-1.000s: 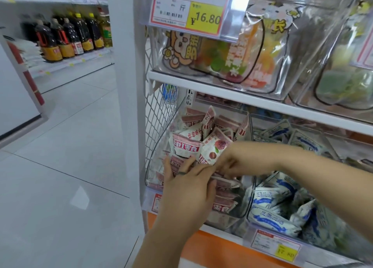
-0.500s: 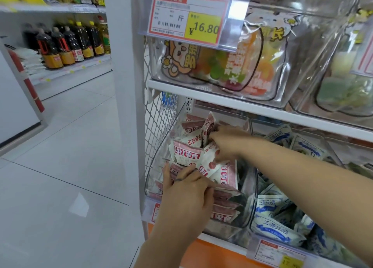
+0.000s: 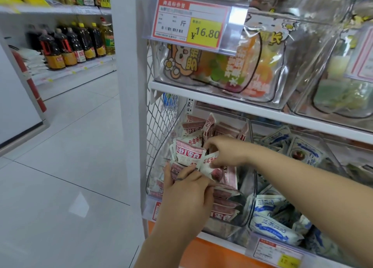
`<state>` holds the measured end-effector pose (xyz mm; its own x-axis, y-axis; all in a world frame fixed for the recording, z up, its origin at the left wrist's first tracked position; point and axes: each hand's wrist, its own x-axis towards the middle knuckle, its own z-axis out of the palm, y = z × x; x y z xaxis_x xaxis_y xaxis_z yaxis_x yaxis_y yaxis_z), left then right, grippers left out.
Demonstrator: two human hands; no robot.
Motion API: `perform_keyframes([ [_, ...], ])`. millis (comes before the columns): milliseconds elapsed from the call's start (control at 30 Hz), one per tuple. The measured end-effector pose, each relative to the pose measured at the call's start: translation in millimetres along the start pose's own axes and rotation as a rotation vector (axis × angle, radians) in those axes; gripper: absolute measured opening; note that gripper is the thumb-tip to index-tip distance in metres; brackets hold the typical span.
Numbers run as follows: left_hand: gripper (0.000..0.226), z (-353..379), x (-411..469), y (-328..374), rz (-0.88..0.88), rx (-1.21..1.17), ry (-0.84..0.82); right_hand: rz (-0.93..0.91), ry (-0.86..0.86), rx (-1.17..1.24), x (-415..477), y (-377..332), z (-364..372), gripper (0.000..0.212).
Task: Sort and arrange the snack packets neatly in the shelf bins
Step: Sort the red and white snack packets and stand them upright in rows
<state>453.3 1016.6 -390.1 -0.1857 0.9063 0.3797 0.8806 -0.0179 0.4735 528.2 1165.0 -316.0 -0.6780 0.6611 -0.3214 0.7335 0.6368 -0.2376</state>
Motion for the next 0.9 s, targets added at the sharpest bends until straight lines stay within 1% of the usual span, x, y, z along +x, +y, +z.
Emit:
perform_keyframes([
  [67, 0.042, -1.0, 1.5, 0.8, -0.01, 0.002, -0.01, -0.011, -0.021, -0.029, -11.2, -0.9, -11.0, 0.03],
  [100, 0.039, -1.7, 1.5, 1.0, -0.009, 0.022, -0.02, -0.011, 0.002, -0.049, -17.9, -1.8, -16.9, 0.024],
  [167, 0.033, -1.9, 0.5, 1.5, -0.014, 0.034, -0.018, 0.0, 0.129, -0.103, -32.9, -2.1, -24.7, 0.018],
  [233, 0.033, 0.0, -0.1, 0.4, -0.018, 0.014, -0.001, 0.015, 0.335, -0.082, -48.8, 1.7, -23.4, 0.011],
  [267, 0.033, -0.4, 0.2, 0.1, -0.016, 0.0, 0.008, 0.026, 0.456, -0.017, -56.9, 4.3, -17.7, 0.008],
  [333, 0.031, -0.7, 0.6, 0.7, -0.019, 0.004, 0.009, 0.04, 0.681, 0.206, -71.0, 7.8, -1.0, 0.01],
  [367, 0.03, -0.7, 0.7, 1.3, -0.024, 0.026, 0.015, 0.024, 0.756, 0.334, -76.0, 9.4, 7.6, 0.013],
  [433, 0.032, -1.6, 0.8, 2.8, -0.04, 0.033, 0.007, -0.039, 0.815, 0.517, -81.2, 13.2, 21.9, 0.023],
  [500, 0.033, -7.8, 2.9, 8.0, -0.074, 0.022, -0.019, -0.098, 0.775, 0.557, -80.9, 17.3, 28.5, 0.038],
  [567, 0.027, -9.2, 3.8, 10.3, -0.157, -0.003, -0.017, -0.146, 0.635, 0.535, -79.6, 19.0, 27.2, 0.049],
  [600, 0.023, -9.8, 4.2, 11.4, -0.193, -0.033, 0.014, -0.17, 0.55, 0.503, -79.5, 19.3, 26.2, 0.053],
  [667, 0.023, -12.3, 5.4, 14.2, -0.244, -0.1, 0.083, -0.223, 0.458, 0.336, -80.2, 19.7, 24.0, 0.053],
  [733, 0.028, -11.9, 6.1, 14.7, -0.278, -0.131, 0.092, -0.257, 0.415, 0.171, -79.4, 20.4, 20.1, 0.055],
  [833, 0.031, -9.4, 6.4, 13.8, -0.278, -0.085, 0.094, -0.224, 0.294, 0.04, -75.3, 17.4, 11.5, 0.074],
  [900, 0.033, -9.8, 7.5, 14.9, -0.288, -0.094, 0.087, -0.214, 0.181, -0.062, -68.7, 14.8, 8.2, 0.084],
])
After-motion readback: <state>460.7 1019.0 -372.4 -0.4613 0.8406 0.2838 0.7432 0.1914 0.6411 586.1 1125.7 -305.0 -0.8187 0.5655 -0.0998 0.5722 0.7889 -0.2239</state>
